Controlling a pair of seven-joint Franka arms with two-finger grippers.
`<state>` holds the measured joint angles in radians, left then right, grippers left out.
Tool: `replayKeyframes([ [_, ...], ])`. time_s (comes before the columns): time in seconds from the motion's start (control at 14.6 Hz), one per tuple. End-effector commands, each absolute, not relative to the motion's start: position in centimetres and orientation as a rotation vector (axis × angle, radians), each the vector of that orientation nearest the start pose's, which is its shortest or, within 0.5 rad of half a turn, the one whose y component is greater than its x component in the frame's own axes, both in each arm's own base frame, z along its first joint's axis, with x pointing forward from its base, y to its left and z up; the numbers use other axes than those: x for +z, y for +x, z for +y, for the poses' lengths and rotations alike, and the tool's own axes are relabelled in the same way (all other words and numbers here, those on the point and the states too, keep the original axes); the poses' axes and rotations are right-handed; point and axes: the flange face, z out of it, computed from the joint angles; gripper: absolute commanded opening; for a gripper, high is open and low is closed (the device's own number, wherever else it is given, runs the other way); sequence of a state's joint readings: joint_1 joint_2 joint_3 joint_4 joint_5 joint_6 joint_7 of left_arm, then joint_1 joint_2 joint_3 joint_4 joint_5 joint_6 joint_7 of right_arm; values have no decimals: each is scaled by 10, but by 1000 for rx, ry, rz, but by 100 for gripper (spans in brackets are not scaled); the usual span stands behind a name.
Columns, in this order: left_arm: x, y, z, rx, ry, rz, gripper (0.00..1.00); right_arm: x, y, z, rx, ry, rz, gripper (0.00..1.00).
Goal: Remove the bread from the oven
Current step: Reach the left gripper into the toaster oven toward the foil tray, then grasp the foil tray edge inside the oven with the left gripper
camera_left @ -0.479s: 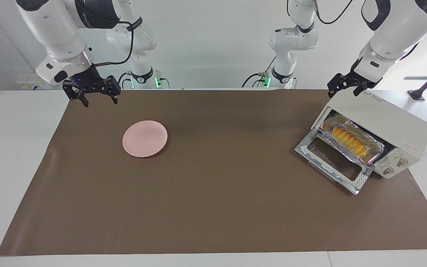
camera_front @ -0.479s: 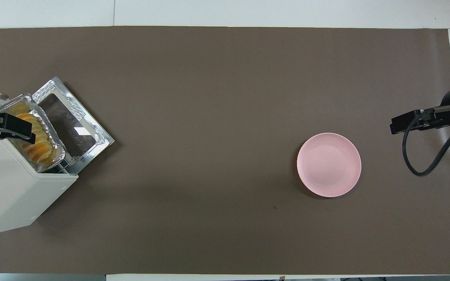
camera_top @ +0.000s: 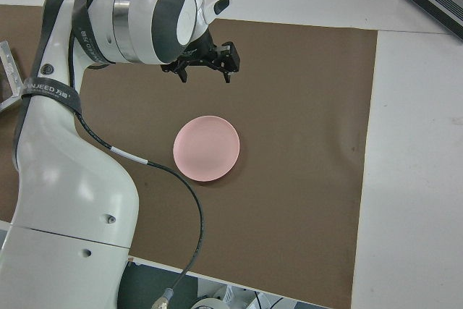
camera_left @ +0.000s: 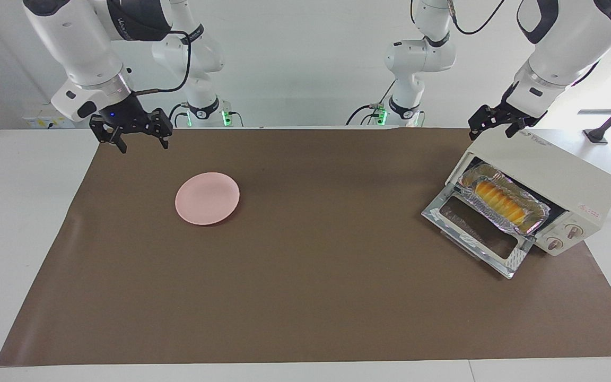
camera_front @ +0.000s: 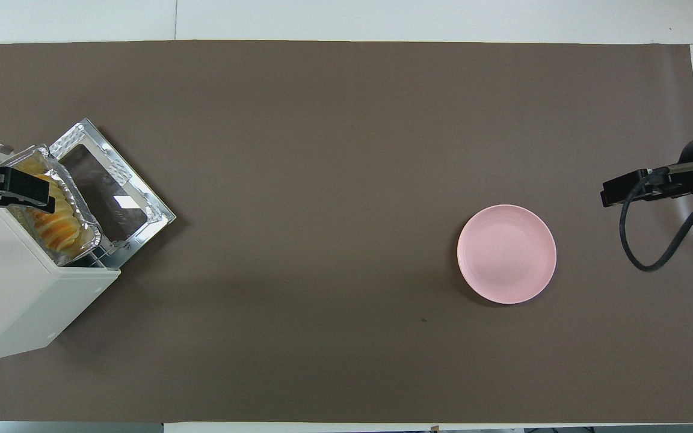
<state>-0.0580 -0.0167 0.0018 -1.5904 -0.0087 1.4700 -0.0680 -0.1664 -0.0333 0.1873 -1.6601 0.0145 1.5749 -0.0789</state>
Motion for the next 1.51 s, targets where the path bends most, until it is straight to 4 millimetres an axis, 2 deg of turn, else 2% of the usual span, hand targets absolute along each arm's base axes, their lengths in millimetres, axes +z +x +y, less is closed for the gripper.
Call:
replayKeyframes([
  [0.0, 589, 560, -37, 171, -3127, -292, 100, 603, 537, 14, 72, -3111, -160, 100],
  [0.07, 582, 576, -41, 110, -3104, -518, 100, 603, 537, 14, 69, -3111, -160, 100],
  [0.14, 570, 589, -47, 104, -3078, -610, 100, 603, 537, 14, 72, -3111, -160, 100],
  [0.21, 542, 602, -48, 148, -3037, -642, 100, 603, 537, 14, 72, -3111, -162, 100],
  [0.27, 530, 609, -52, 122, -2984, -670, 100, 603, 537, 14, 72, -3111, -162, 100],
  [0.41, 507, 623, -39, 18, -2933, -798, 100, 603, 537, 14, 72, -3111, -162, 100],
  [0.48, 492, 624, -32, 13, -2918, -840, 100, 603, 537, 14, 72, -3111, -160, 100],
  [0.62, 468, 617, -1, 7, -2894, -907, 100, 603, 537, 14, 72, -3111, -162, 100],
  [0.82, 433, 608, 0, -3, -2889, -914, 100, 603, 537, 14, 72, -3111, -160, 100],
  [1.03, 401, 608, -2, -28, -2847, -989, 100, 603, 537, 14, 72, -3111, -160, 100],
  [1.16, 390, 606, 2, -54, -2852, -999, 100, 603, 537, 14, 72, -3111, -162, 100],
  [1.3, 382, 601, 2, -33, -2849, -990, 71, 603, 537, 13, 72, -3111, -162, 100],
  [1.44, 377, 595, 3, -15, -2850, -972, 49, 603, 537, 6, 71, -3112, -139, 100],
])
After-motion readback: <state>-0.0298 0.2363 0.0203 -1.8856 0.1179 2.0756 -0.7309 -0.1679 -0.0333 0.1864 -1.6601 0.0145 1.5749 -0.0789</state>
